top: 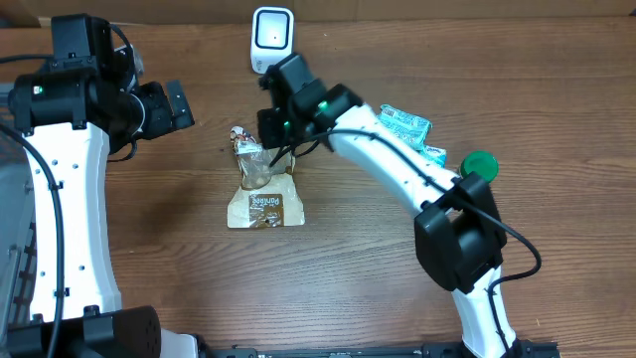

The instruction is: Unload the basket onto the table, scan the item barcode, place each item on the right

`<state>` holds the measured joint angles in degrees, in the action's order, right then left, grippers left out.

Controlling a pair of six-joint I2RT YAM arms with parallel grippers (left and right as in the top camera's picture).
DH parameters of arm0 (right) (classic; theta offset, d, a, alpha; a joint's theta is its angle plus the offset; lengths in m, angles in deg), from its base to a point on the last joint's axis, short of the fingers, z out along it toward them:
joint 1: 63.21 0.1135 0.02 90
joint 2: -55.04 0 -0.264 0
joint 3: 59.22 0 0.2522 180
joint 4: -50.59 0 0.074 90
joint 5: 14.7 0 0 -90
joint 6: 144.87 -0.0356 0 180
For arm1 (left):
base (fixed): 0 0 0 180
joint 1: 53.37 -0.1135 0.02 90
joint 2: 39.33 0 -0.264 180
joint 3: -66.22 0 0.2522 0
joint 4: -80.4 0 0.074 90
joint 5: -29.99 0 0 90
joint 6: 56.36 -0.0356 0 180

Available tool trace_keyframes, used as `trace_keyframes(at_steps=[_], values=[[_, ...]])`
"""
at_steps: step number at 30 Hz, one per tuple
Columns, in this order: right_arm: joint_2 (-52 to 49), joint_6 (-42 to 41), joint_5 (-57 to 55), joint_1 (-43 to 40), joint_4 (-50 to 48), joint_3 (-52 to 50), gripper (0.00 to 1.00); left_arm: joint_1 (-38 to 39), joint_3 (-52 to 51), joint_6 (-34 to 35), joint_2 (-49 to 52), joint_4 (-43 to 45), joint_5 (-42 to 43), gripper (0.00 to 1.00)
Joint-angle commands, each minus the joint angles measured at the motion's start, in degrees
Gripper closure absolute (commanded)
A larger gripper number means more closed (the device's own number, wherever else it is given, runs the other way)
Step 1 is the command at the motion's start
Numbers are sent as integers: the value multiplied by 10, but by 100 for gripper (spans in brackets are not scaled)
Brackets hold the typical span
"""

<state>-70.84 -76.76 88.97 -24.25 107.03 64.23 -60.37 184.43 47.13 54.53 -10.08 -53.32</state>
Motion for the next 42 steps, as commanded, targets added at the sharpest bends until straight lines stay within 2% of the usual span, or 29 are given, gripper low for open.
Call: trace_keyframes(at_steps=[1, 9, 16, 19, 22, 25, 27, 29, 32, 35, 40, 42], values=[[-19, -69, -53, 15, -22, -9, 96, -1, 4, -4, -9, 1, 2, 0], [-111, -73, -53, 16, -40, -10, 96, -1, 4, -4, -9, 1, 2, 0], [-126, -56, -66, 16, -65, -10, 96, -1, 4, -4, -9, 1, 2, 0], [-120, -13, -50, 14, -57, 10, 80, -1, 4, -4, -9, 1, 2, 0], [-97, 16, -9, 5, 2, 70, 73, -1, 4, -4, -9, 1, 2, 0], [-72, 22, -3, 4, 109, 152, 68, -1, 4, -4, -9, 1, 2, 0], [-69, 19, 11, 5, 179, 190, 67, -1, 4, -4, -9, 1, 2, 0], [-69, -7, 20, 6, 238, 196, 71, -1, 4, -4, -9, 1, 2, 0], [-70, -37, 30, 12, 278, 164, 80, -1, 4, -4, -9, 1, 2, 0], [-70, -55, 31, 30, 261, 116, 83, -1, 4, -4, -9, 1, 2, 0], [-70, -97, 19, 57, 166, 15, 84, -1, 4, -4, -9, 1, 2, 0], [-70, -99, 18, 62, 122, -25, 80, -1, 4, -4, -9, 1, 2, 0]])
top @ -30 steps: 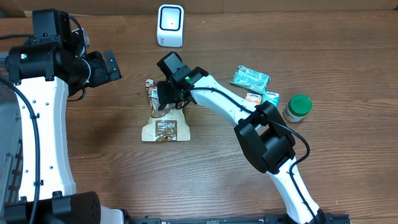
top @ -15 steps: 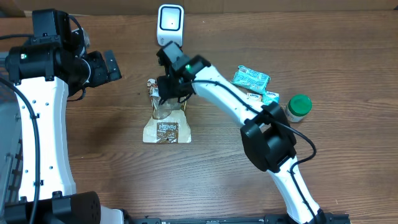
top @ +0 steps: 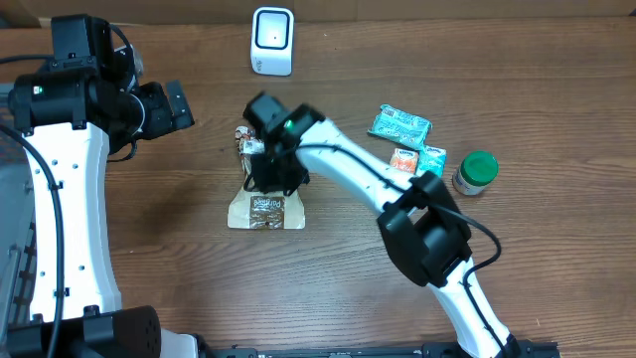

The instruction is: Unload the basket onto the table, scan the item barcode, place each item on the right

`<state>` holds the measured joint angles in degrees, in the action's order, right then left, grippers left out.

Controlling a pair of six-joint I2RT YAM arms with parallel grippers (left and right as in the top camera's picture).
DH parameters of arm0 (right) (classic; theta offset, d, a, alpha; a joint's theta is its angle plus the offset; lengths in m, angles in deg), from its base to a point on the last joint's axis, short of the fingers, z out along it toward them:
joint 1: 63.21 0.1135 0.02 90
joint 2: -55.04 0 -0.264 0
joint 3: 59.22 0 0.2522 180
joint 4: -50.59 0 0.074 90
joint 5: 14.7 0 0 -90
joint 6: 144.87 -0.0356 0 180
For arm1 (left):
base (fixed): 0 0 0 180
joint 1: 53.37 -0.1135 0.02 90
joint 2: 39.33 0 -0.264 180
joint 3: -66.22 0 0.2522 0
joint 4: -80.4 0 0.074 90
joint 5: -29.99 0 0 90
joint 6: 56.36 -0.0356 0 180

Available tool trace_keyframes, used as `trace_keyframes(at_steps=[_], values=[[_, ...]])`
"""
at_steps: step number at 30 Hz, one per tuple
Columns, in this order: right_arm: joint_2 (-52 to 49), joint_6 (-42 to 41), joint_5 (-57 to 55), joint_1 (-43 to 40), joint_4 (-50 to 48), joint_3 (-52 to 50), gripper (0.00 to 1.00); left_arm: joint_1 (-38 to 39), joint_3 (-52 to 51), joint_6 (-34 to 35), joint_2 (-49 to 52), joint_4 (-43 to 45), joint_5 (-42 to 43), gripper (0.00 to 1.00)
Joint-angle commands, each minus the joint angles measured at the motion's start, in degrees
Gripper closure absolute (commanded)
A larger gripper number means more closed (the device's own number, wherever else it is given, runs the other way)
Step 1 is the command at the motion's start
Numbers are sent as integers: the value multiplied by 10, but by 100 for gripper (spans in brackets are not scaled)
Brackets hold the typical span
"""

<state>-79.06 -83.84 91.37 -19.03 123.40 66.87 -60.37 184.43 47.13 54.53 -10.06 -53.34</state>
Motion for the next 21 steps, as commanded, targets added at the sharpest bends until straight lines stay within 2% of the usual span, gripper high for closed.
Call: trace_keyframes(at_steps=[1, 3, 4, 8, 12, 16, 17, 18, 19, 21], values=[[12, -28, -7, 11, -58, -68, 75, -1, 4, -4, -9, 0, 2, 0], [12, -29, -20, 12, -77, -94, 55, -1, 4, -4, -9, 0, 2, 0], [12, -30, -26, 11, -75, -95, 50, -1, 4, -4, -9, 0, 2, 0], [13, -23, -31, -9, -67, -78, 49, -1, 4, -4, -9, 0, 2, 0], [31, 42, 21, -25, -19, -10, 48, -1, 4, -4, -9, 0, 2, 0], [59, 62, 14, -26, 26, 48, 48, -1, 4, -4, -9, 0, 2, 0], [67, 70, 7, -26, 26, 60, 53, -1, 4, -4, -9, 0, 2, 0], [71, 70, -8, -26, 21, 64, 66, -1, 4, -4, -9, 0, 2, 0], [72, 70, -26, -26, 10, 64, 75, -1, 4, -4, -9, 0, 2, 0], [67, 70, -37, -26, -9, 59, 83, -1, 4, -4, -9, 0, 2, 0]])
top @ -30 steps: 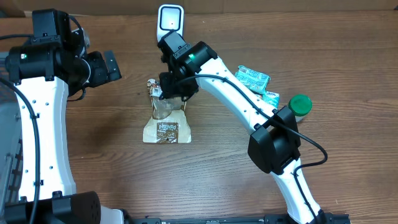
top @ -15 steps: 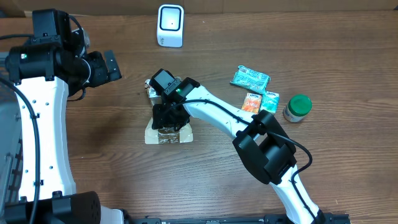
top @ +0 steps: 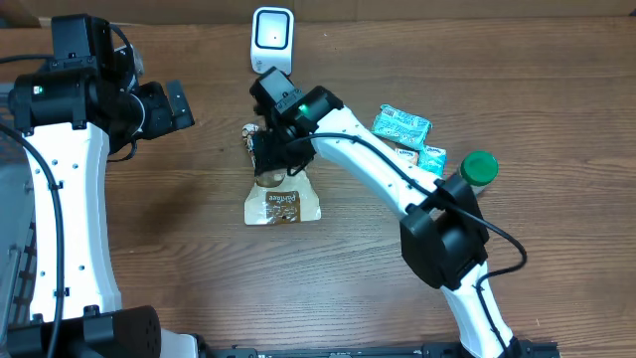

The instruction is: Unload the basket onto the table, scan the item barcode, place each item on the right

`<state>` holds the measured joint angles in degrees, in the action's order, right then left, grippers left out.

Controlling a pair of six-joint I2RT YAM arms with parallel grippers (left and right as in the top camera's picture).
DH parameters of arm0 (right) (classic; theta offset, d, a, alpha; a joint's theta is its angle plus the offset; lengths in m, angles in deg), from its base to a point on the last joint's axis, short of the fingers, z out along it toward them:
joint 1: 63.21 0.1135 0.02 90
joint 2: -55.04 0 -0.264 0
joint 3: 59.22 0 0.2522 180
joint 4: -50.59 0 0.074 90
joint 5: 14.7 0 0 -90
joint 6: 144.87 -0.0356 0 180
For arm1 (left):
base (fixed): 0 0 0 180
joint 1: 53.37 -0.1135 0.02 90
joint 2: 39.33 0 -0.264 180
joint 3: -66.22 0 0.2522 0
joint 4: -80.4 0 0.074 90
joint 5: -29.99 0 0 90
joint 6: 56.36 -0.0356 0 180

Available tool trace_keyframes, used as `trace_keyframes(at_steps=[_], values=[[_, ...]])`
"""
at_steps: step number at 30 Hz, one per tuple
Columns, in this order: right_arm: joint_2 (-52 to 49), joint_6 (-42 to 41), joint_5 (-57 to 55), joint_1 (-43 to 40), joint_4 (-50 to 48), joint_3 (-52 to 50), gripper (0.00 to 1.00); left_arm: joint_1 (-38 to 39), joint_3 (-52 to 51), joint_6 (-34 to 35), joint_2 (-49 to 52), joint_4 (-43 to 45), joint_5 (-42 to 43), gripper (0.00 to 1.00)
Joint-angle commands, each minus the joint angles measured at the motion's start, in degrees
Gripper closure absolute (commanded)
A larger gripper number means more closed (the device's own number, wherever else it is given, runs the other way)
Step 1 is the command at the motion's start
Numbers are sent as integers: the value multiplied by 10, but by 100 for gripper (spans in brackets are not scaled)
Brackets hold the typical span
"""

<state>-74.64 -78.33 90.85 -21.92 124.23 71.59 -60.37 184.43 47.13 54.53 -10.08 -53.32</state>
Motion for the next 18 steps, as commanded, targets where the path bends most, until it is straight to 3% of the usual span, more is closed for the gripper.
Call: trace_keyframes(at_steps=[1, 9, 18], values=[[16, 10, -36, 5, -40, 2, 86, -1, 4, -4, -9, 1, 2, 0], [-60, 6, -110, 14, -167, -53, 89, -1, 4, -4, -9, 1, 2, 0], [-81, 15, -110, 18, -209, -55, 88, -1, 4, -4, -9, 1, 2, 0]])
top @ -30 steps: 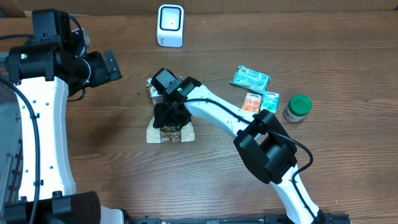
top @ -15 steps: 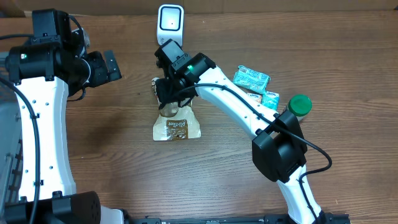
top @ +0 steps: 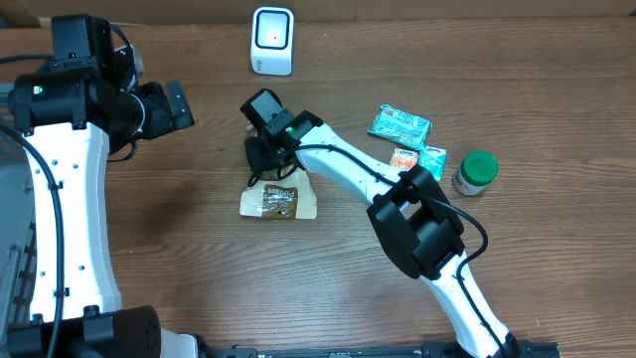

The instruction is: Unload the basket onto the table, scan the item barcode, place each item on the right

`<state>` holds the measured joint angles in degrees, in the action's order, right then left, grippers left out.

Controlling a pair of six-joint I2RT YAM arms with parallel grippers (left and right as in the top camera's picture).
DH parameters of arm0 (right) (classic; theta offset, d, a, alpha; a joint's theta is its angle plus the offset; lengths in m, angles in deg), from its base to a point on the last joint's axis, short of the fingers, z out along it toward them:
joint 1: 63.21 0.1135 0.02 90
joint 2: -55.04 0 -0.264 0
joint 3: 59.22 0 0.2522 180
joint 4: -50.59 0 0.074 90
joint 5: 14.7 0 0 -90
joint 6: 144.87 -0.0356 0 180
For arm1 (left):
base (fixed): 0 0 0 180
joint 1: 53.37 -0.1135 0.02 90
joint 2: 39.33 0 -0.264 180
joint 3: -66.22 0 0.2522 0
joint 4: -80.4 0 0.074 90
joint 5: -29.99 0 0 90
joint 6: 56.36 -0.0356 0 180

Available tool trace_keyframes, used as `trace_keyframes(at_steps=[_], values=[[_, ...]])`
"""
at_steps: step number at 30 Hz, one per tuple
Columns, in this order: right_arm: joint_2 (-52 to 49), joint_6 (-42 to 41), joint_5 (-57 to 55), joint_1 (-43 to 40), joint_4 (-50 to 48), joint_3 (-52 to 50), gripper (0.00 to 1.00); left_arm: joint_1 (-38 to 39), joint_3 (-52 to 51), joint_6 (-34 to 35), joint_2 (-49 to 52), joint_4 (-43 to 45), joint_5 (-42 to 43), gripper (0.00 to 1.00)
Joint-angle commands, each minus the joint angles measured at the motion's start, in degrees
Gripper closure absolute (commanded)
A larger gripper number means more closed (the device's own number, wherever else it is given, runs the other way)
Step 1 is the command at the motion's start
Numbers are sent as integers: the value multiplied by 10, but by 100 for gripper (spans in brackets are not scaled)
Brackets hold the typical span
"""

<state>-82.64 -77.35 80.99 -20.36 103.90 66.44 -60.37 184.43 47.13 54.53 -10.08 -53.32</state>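
Observation:
A brown snack pouch (top: 279, 201) lies on the wooden table, its label facing up and its top end tucked under my right gripper (top: 261, 161). That gripper reaches in from the lower right and looks shut on the pouch's top, though its fingers are mostly hidden by the wrist. The white barcode scanner (top: 272, 41) stands at the far edge, well beyond the pouch. My left gripper (top: 181, 105) hangs off to the left, apart from everything; its fingers are too dark to read.
Teal packets (top: 401, 124) and a small orange packet (top: 402, 159) lie to the right. A green-lidded jar (top: 477, 171) stands beside them. The left arm's white link (top: 60, 199) runs along the left side.
My right gripper has moved slightly left and nearer, away from the scanner. The pouch has turned with it, its lower end swinging a little to the left. The left arm has not moved.
At first my right gripper hovered near the scanner, beyond the pouch's top. Then it was down on the pouch's upper part. Later the pouch sat shifted to the right under the gripper, and now it lies tilted, slightly back to the left.

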Motion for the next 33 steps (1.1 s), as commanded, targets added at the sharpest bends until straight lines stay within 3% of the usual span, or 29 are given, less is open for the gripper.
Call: trace_keyframes(at_steps=[1, 2, 4, 6, 11, 16, 20, 25, 27, 33], values=[[-1, 5, -12, 3, -5, -3, 88, -1, 4, -4, -9, 1, 2, 0], [-1, 8, -11, 3, -5, -3, 88, -1, 4, -4, -9, 1, 2, 0], [2, 36, 16, 3, 4, 12, 74, -1, 4, -4, -9, 1, 2, 1], [11, 38, 40, -4, 33, 40, 68, -1, 4, -4, -9, 1, 2, 1], [94, 38, 109, -61, 213, 177, 49, -1, 4, -4, -9, 1, 2, 0], [130, 22, 111, -116, 346, 205, 45, -1, 4, -4, -9, 1, 2, 0], [125, 22, 143, -149, 420, 191, 50, -1, 4, -4, -9, 1, 2, 0], [123, 20, 167, -123, 361, 127, 56, -1, 4, -4, -9, 1, 2, 0], [123, -1, 171, -89, 291, 76, 56, -1, 4, -4, -9, 1, 2, 0], [123, -5, 163, 0, 99, -53, 46, -1, 4, -4, -9, 1, 2, 0]])
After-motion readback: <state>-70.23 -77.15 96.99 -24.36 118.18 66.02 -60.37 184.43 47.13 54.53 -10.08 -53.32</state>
